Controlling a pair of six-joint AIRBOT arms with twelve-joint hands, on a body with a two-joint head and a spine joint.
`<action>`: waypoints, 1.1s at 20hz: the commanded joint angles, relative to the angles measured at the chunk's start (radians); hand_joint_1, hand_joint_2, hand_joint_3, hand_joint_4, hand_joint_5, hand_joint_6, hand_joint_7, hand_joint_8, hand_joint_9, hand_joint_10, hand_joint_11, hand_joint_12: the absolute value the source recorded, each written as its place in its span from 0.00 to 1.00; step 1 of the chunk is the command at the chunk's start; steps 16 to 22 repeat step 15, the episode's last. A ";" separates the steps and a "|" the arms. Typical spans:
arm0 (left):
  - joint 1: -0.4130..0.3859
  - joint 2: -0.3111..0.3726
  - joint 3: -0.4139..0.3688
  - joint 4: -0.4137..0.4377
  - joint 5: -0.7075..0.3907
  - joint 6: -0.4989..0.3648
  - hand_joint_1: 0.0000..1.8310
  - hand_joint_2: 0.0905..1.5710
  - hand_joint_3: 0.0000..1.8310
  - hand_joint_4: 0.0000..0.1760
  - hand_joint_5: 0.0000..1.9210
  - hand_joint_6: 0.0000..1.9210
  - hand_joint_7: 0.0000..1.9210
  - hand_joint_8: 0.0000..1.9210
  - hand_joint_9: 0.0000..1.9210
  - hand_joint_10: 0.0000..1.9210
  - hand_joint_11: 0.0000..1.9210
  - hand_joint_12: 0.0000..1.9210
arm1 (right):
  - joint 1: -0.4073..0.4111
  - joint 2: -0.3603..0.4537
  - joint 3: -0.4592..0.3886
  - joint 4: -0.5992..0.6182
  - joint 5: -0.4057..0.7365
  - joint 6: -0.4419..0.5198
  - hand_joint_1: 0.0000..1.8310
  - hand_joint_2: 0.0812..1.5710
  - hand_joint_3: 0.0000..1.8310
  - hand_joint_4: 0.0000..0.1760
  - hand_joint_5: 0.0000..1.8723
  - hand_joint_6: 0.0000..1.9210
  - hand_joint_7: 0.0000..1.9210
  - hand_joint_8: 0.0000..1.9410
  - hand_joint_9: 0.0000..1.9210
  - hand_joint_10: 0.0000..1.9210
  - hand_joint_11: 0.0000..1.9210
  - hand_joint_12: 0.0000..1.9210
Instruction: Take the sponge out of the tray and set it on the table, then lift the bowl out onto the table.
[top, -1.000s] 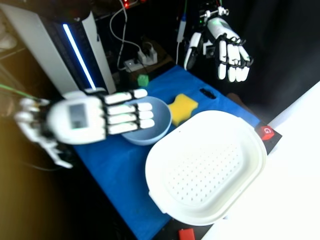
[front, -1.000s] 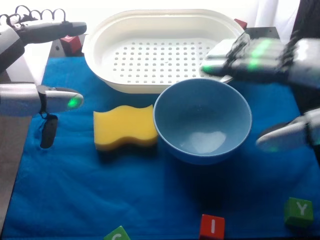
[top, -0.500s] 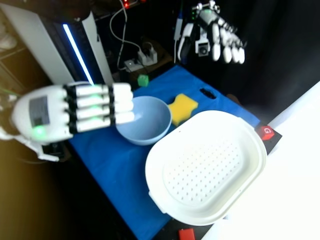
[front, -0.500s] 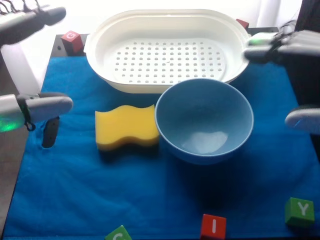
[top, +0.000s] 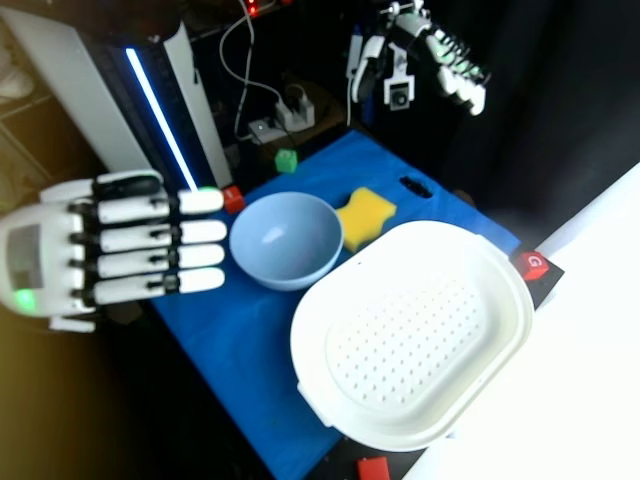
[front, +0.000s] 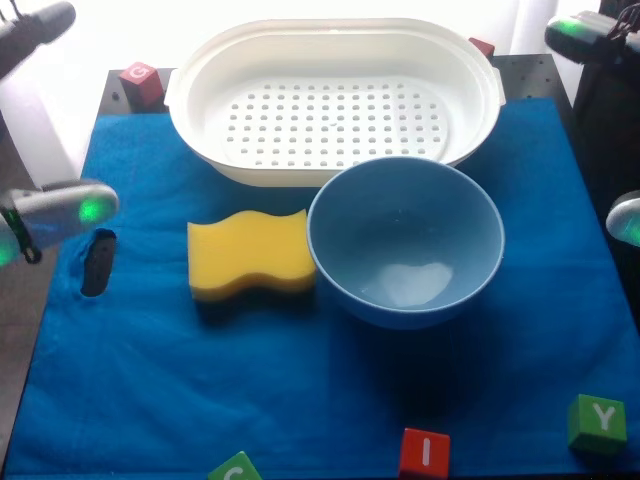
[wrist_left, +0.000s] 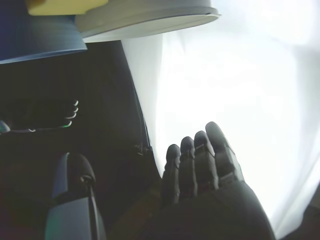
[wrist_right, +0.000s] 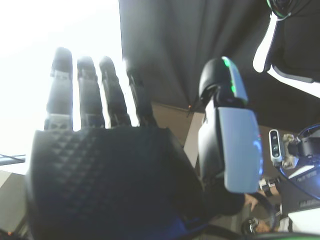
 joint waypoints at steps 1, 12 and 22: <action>-0.009 -0.007 0.005 0.008 -0.159 -0.017 0.30 0.56 0.00 0.60 0.10 0.00 0.12 0.00 0.12 0.00 0.00 0.43 | 0.005 -0.001 0.005 0.061 0.166 0.005 0.17 0.66 0.00 0.39 0.01 0.00 0.00 0.00 0.00 0.00 0.00 0.00; -0.226 -0.006 0.077 0.189 -0.190 -0.101 0.13 0.67 0.00 0.19 0.35 0.15 0.29 0.02 0.22 0.02 0.08 0.23 | 0.050 0.052 -0.042 0.089 0.384 -0.032 0.21 0.69 0.00 0.27 0.31 0.28 0.23 0.02 0.19 0.03 0.06 0.30; -0.250 0.021 0.057 0.242 -0.190 -0.103 0.21 0.67 0.00 0.36 0.08 0.19 0.44 0.01 0.39 0.01 0.19 0.42 | 0.153 0.093 -0.075 -0.006 0.384 -0.086 0.30 0.67 0.00 0.43 0.21 0.11 0.45 0.02 0.41 0.04 0.03 0.55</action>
